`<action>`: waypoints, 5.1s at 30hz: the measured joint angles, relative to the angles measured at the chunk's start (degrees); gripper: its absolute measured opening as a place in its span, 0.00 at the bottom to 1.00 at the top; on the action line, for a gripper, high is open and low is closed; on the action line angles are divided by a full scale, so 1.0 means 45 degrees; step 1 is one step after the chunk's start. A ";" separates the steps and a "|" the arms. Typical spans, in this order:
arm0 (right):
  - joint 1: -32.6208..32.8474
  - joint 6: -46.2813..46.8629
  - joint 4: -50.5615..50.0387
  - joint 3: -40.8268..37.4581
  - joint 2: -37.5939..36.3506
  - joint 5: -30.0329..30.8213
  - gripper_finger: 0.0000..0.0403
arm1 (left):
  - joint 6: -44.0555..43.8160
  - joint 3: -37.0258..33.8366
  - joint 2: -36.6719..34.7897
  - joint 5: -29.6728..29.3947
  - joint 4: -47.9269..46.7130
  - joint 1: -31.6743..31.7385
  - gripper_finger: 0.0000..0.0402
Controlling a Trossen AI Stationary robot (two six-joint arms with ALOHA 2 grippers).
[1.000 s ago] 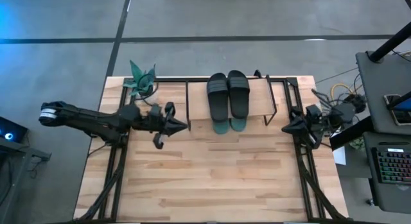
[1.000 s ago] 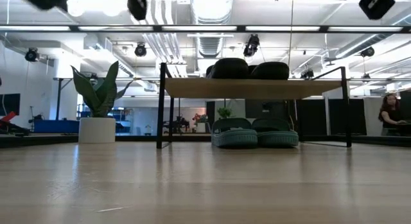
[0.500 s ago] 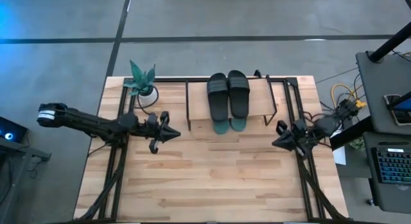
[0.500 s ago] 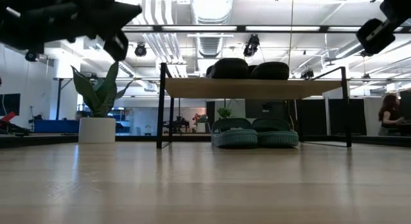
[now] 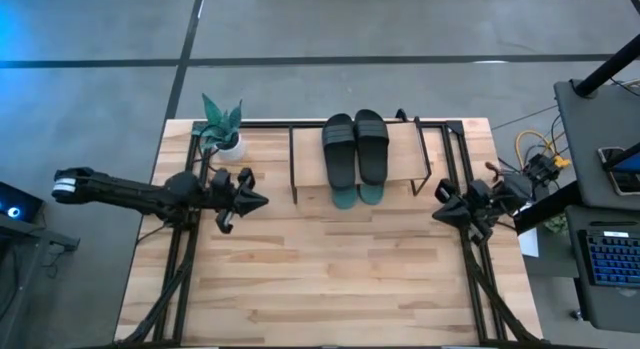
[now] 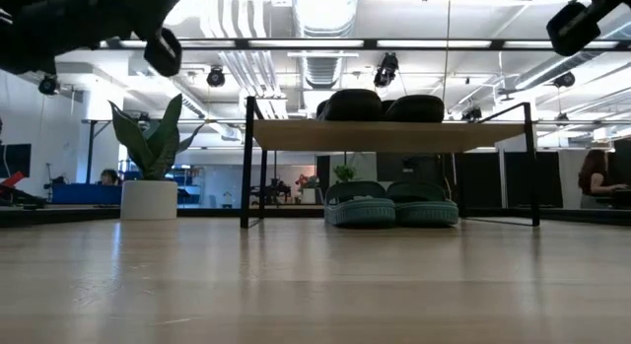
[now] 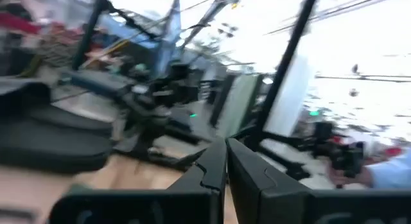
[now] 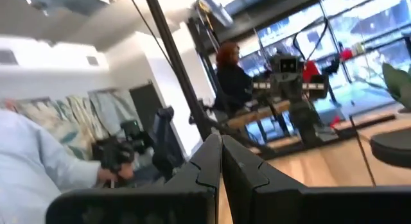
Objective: Pick and place slides into the shelf
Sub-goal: Return to Home Position
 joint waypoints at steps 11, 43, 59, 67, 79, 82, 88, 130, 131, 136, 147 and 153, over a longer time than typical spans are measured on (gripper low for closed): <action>-0.0020 0.1200 -0.1786 0.0054 -0.0138 -0.0074 0.02 | 0.0272 -0.0010 -0.2585 0.0128 -0.5052 0.0675 0.00; -0.3642 0.1892 -0.0149 -0.1679 0.1032 -0.2360 0.02 | -0.0319 -0.1010 -0.2805 -0.0765 -0.5416 0.0675 0.00; -0.7327 0.2026 -0.1869 -0.1669 0.0997 -0.5207 0.02 | -0.0331 -0.1010 -0.2760 -0.0765 -0.5439 0.0675 0.00; -0.7743 0.1948 -0.1881 -0.1669 0.0851 -0.4529 0.02 | -0.0321 -0.1015 -0.2655 -0.0760 -0.5440 0.0675 0.00; -0.7743 0.1987 -0.1979 -0.1669 0.0866 -0.4346 0.02 | -0.0316 -0.1015 -0.1532 -0.0755 -0.5420 0.0675 0.00; -0.7743 0.1987 -0.1983 -0.1669 0.0866 -0.4346 0.02 | -0.0316 -0.1020 -0.1096 -0.0753 -0.5439 0.0675 0.00; -0.7743 0.1982 -0.1989 -0.1916 0.0833 -0.4346 0.02 | -0.0313 -0.1145 -0.1281 -0.0752 -0.5817 0.0670 0.00; -0.8889 0.1987 -0.1600 -0.2116 -0.0139 -0.4351 0.02 | -0.0307 -0.2331 -0.8356 -0.0750 -0.8203 0.0685 0.00; -0.8889 0.1987 -0.1600 -0.2116 -0.0139 -0.4351 0.02 | -0.0311 -0.2331 -0.8339 -0.0750 -0.8233 0.0685 0.00; -0.8889 0.1987 -0.1600 -0.2116 -0.0139 -0.4351 0.02 | -0.0307 -0.2317 -0.8177 -0.0750 -0.8218 0.0685 0.00; -0.8889 0.1987 -0.1596 -0.2116 -0.0135 -0.4346 0.02 | -0.0308 -0.2312 -0.7939 -0.0749 -0.8206 0.0685 0.00; -0.8884 0.1987 -0.1595 -0.2116 -0.0138 -0.4346 0.02 | 0.1750 -0.2312 -0.7981 -0.2248 -0.7971 0.0699 0.00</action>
